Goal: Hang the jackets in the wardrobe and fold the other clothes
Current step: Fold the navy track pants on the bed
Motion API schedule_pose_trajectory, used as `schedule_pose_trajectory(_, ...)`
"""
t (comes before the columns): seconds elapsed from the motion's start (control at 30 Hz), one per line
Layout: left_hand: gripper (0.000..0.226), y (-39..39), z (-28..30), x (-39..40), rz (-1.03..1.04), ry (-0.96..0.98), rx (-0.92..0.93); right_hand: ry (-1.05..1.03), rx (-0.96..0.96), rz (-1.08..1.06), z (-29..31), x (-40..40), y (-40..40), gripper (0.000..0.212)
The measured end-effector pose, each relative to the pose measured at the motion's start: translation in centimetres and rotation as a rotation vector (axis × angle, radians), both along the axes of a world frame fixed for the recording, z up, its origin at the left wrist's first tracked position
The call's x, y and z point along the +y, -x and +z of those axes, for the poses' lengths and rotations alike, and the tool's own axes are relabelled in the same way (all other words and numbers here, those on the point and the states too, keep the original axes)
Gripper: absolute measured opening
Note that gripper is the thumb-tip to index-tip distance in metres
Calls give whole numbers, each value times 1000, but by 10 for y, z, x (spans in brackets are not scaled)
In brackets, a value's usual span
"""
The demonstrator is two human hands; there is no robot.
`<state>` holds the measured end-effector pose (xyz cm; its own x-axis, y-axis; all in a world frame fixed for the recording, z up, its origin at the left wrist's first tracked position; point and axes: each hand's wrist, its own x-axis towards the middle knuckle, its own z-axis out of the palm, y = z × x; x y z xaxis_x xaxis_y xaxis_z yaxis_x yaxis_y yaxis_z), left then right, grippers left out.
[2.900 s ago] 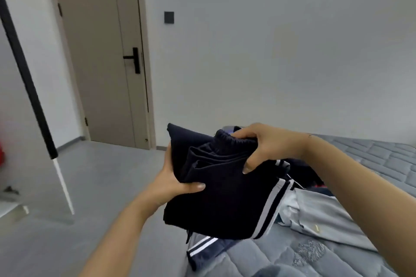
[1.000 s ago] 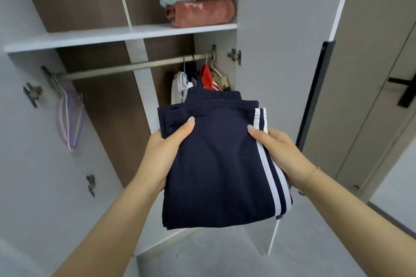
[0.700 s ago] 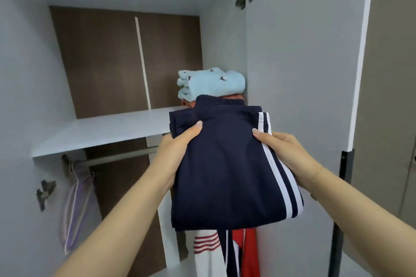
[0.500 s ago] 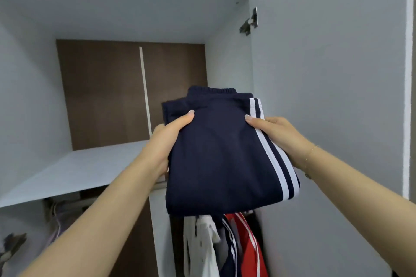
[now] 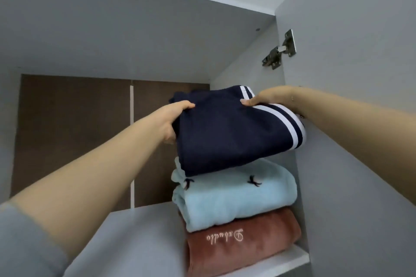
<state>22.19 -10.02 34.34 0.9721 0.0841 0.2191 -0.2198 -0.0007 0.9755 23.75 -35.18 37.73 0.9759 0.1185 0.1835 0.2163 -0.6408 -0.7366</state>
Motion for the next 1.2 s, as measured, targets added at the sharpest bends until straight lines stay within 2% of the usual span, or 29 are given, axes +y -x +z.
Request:
schedule_pose_trajectory(0.07,29,-33,-8,7,-39,43,101,76,34,-61,0,8,-31,55)
schedule_pose_trajectory(0.13,20,-59,-22,11,-90,60,193,214,-6,-118,-10,16,-63,58)
schedule_pose_trajectory(0.2,12,-80,-41,14,-139,59,237,468,-86,-158,-29,28,-88,44)
schedule_pose_trajectory(0.27,22,-95,-63,18,-179,80,273,686,-94,-166,-50,42,-105,24)
schedule_pose_trajectory(0.3,19,-101,-71,19,-184,107,276,732,-84,-159,-56,48,-109,21)
schedule_pose_trajectory(0.37,14,-106,-78,23,-180,149,269,749,-102,-133,-57,53,-102,31)
schedule_pose_trajectory(0.47,8,-98,-72,21,-130,120,177,604,-161,-84,-42,51,-72,54)
schedule_pose_trajectory(0.53,41,-97,-66,21,35,56,-56,490,-222,-4,-41,46,-53,51)
schedule_pose_trajectory(0.57,52,-93,-63,18,116,-68,-173,468,-228,26,-45,43,-47,44)
schedule_pose_trajectory(0.6,49,-86,-58,10,115,-196,-249,465,-199,54,-50,41,-44,38)
schedule_pose_trajectory(0.67,32,-75,-54,-10,-27,-366,-212,469,-113,87,-67,41,-44,34)
schedule_pose_trajectory(0.7,37,-73,-66,-13,-117,-408,-193,469,-110,78,-75,40,-45,34)
schedule_pose_trajectory(0.77,47,-74,-84,-18,-141,-517,-139,413,-130,56,-90,37,-51,34)
schedule_pose_trajectory(0.83,42,-68,-95,-18,-194,-607,-66,306,-159,67,-104,33,-52,31)
schedule_pose_trajectory(0.97,33,-34,-104,-9,-197,-515,-134,181,-273,44,-119,25,-39,29)
schedule_pose_trajectory(1.07,25,4,-97,-19,-5,-382,-219,86,-353,6,-124,14,-17,26)
schedule_pose_trajectory(1.2,37,60,-109,-35,256,-223,-352,-168,-393,32,-140,-6,37,25)
